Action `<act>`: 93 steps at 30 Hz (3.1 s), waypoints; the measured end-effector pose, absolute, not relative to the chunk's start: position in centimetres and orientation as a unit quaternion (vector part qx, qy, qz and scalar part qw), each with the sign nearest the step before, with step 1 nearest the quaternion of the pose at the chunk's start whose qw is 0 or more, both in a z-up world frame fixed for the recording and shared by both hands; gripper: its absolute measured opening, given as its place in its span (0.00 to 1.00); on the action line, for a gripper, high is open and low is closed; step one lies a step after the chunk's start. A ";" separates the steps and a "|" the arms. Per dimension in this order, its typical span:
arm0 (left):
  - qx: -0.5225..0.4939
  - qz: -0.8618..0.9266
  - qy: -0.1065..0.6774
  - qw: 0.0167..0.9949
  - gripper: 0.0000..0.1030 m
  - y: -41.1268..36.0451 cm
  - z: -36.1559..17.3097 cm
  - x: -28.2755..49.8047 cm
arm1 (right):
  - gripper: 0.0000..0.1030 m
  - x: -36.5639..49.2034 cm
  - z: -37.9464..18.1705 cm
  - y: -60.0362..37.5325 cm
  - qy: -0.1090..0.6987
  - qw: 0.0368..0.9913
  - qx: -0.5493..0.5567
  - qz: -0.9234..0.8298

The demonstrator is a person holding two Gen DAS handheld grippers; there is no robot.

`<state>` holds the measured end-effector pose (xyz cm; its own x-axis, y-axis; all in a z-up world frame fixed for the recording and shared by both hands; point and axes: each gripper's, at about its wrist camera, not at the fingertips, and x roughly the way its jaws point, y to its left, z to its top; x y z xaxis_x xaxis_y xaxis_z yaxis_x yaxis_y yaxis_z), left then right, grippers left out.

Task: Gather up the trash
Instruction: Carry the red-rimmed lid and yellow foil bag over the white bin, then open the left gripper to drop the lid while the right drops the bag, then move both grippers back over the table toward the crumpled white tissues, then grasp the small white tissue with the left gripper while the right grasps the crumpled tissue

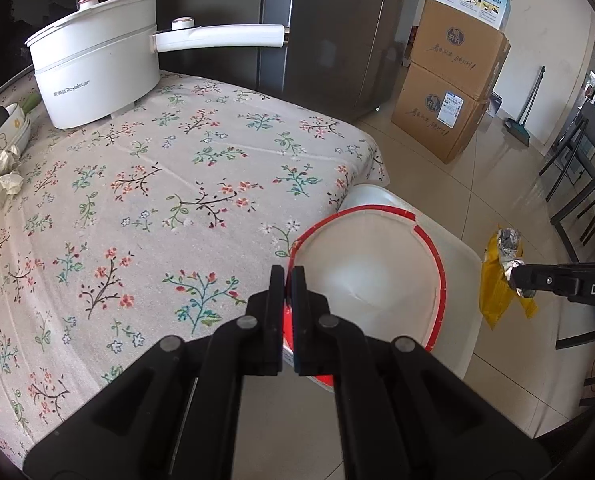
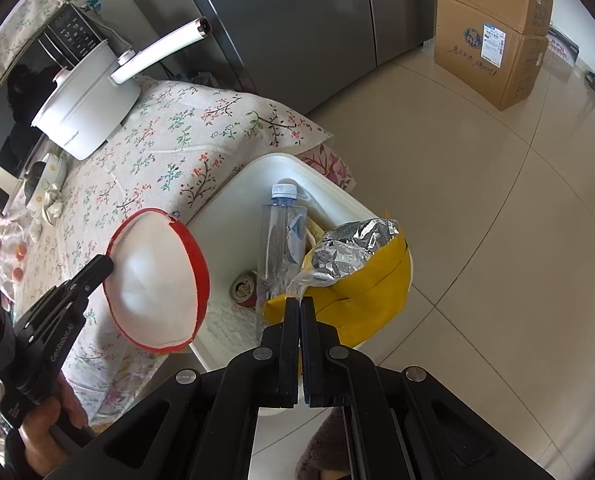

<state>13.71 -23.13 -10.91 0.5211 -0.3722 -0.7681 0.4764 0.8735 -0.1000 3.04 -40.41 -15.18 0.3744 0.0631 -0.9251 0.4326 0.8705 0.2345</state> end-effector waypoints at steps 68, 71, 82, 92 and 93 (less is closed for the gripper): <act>-0.047 0.028 0.408 0.911 0.99 18.2 -5.9 13.0 | 0.79 24.8 -13.9 -4.0 0.466 0.884 0.020 0.020; -0.067 0.039 0.403 0.912 0.99 19.3 -5.7 13.6 | 0.79 27.1 -14.8 -2.6 0.472 0.880 0.027 0.031; -0.056 0.079 0.401 0.911 0.99 21.3 -7.1 16.2 | 0.79 35.8 -18.0 3.1 0.475 0.876 0.044 0.066; -0.043 0.034 0.431 0.901 0.99 21.3 -10.2 25.0 | 0.57 41.3 -19.5 3.5 0.469 0.881 0.039 0.051; -0.046 0.025 0.434 0.899 0.99 21.0 -10.4 26.0 | 0.45 41.8 -19.6 3.2 0.472 0.879 0.045 0.058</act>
<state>26.01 20.99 -10.39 0.6217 0.0042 -0.7832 -0.0847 0.9945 -0.0619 41.78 3.20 -19.64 0.5479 0.1445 -0.8240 -0.0603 0.9892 0.1334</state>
